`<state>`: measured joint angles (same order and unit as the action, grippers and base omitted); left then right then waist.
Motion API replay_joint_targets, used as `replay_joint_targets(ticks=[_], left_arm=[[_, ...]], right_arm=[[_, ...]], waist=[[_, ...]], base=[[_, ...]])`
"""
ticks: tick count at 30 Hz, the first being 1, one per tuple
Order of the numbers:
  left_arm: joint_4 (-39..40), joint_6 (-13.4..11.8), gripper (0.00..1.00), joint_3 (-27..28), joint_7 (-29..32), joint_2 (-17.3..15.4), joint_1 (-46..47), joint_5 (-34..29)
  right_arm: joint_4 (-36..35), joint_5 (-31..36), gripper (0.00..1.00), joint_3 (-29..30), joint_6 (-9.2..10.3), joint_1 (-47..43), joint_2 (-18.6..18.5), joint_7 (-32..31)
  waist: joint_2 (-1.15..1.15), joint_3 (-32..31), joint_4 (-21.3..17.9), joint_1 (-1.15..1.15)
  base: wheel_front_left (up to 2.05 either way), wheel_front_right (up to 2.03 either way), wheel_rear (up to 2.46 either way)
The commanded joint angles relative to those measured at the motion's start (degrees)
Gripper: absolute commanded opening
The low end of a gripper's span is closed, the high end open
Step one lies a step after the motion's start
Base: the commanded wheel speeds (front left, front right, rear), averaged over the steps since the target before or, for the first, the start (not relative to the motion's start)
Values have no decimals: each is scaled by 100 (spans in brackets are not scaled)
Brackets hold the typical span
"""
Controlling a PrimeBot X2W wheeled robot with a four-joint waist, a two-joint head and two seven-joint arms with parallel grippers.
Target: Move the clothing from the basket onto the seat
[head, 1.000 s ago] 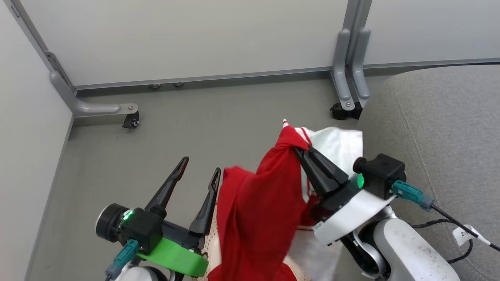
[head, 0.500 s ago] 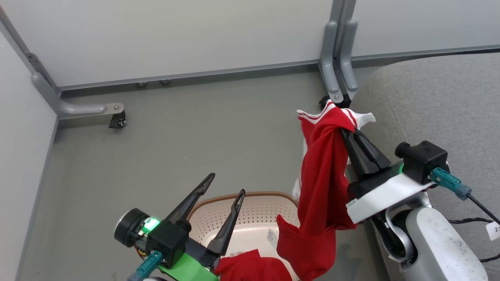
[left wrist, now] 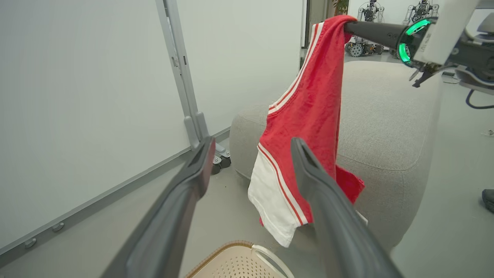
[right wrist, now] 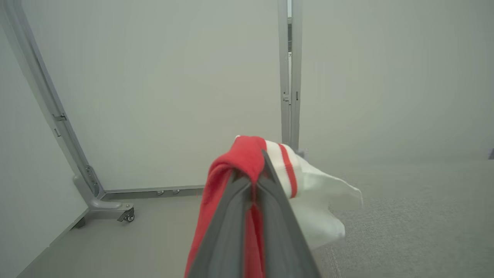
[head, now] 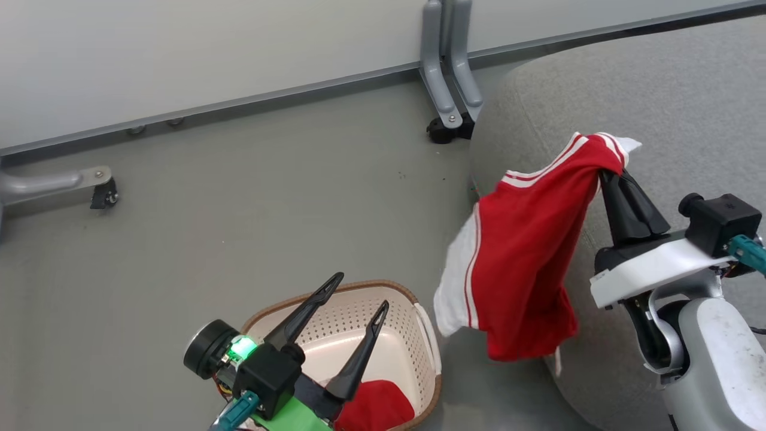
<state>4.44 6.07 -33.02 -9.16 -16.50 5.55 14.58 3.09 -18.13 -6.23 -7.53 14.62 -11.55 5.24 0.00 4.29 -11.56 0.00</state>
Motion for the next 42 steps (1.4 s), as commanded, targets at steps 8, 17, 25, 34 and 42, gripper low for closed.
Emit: replay_joint_targets(ticks=[8, 17, 25, 34, 42], left_arm=[[158, 36, 100, -87, 40, -144, 235, -45], [322, 11, 100, -95, 95, -234, 429, -63], [506, 41, 100, -84, 156, -382, 752, -128], [671, 87, 100, -65, 92, -520, 1311, -222], [782, 98, 100, -100, 3, -602, 1730, -276]], right_arm=[[6, 88, 0, 673, 8, 71, 22, -91], [281, -53, 0, 1161, 8, 435, 21, -146], [755, -341, 0, 1550, 8, 1435, -190, -168], [1265, -324, 0, 2213, 8, 2836, -787, -335], [1602, -234, 0, 2799, 8, 3725, -1472, -458]], waist=[[0, 483, -708, 0], [0, 837, -963, 0], [0, 1325, -901, 0], [0, 2030, -423, 0], [0, 2588, -18, 0]], base=[[0, 0, 0], [0, 0, 0], [0, 0, 0], [0, 0, 0], [0, 0, 0]])
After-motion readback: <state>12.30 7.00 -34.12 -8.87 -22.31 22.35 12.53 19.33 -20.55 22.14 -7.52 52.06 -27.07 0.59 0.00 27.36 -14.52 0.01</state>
